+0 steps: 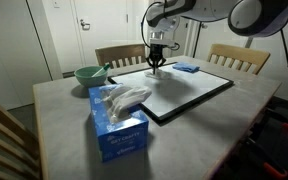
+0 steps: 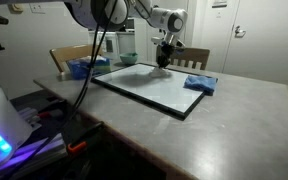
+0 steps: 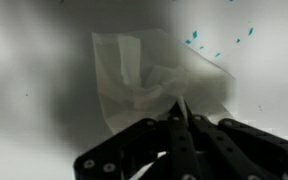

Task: Pick up the wipe and rub the white board

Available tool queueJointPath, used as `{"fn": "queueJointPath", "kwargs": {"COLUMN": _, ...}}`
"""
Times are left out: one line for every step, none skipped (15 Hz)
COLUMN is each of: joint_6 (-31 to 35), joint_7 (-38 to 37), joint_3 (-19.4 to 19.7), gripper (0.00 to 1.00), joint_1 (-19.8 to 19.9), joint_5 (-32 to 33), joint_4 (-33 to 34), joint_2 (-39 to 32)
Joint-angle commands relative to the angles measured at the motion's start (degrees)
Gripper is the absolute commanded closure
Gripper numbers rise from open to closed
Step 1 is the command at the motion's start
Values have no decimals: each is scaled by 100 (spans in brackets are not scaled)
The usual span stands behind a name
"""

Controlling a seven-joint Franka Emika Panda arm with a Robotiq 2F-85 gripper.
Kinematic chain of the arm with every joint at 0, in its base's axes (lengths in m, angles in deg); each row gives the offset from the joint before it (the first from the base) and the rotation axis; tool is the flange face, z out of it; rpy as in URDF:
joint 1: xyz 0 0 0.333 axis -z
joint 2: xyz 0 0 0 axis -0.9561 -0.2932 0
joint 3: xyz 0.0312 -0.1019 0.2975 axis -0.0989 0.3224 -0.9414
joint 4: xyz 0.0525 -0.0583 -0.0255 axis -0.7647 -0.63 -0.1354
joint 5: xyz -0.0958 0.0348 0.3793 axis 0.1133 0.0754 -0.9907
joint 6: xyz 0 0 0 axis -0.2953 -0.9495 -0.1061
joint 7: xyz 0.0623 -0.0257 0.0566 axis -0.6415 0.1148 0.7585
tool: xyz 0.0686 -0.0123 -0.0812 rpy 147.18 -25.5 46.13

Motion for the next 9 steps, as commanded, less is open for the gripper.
{"fn": "queueJointPath", "kwargs": {"joint_6": -20, "joint_7": -164, "joint_3": -1, "gripper": 100, "joint_1": 144, "joint_5": -114, "joint_4": 331, "joint_2": -651}}
{"fn": "queueJointPath", "kwargs": {"joint_6": -47, "joint_7": -165, "joint_3": -24, "gripper": 100, "joint_1": 155, "joint_5": -146, "joint_4": 352, "joint_2": -672}}
{"fn": "queueJointPath", "kwargs": {"joint_6": 54, "joint_7": -73, "joint_3": -67, "gripper": 100, "joint_1": 165, "joint_5": -190, "joint_4": 106, "joint_2": -561}}
{"fn": "queueJointPath", "kwargs": {"joint_6": 202, "joint_7": 14, "joint_3": -93, "gripper": 100, "joint_1": 169, "joint_5": -216, "joint_4": -273, "joint_2": -339}}
{"fn": "queueJointPath", "kwargs": {"joint_6": 199, "joint_7": 127, "joint_3": -162, "gripper": 100, "joint_1": 146, "joint_5": -261, "joint_4": -222, "joint_2": -387}}
{"fn": "queueJointPath", "kwargs": {"joint_6": 199, "joint_7": 253, "joint_3": -226, "gripper": 100, "joint_1": 114, "joint_5": -300, "joint_4": -174, "joint_2": -432}}
{"fn": "queueJointPath", "kwargs": {"joint_6": 206, "joint_7": 419, "joint_3": -274, "gripper": 100, "joint_1": 60, "joint_5": -320, "joint_4": -202, "joint_2": -421}}
{"fn": "queueJointPath", "kwargs": {"joint_6": 198, "joint_7": 600, "joint_3": -322, "gripper": 100, "joint_1": -17, "joint_5": -340, "joint_4": -215, "joint_2": -413}}
{"fn": "queueJointPath", "kwargs": {"joint_6": 207, "joint_7": 784, "joint_3": -378, "gripper": 100, "joint_1": -75, "joint_5": -369, "joint_4": -259, "joint_2": -393}}
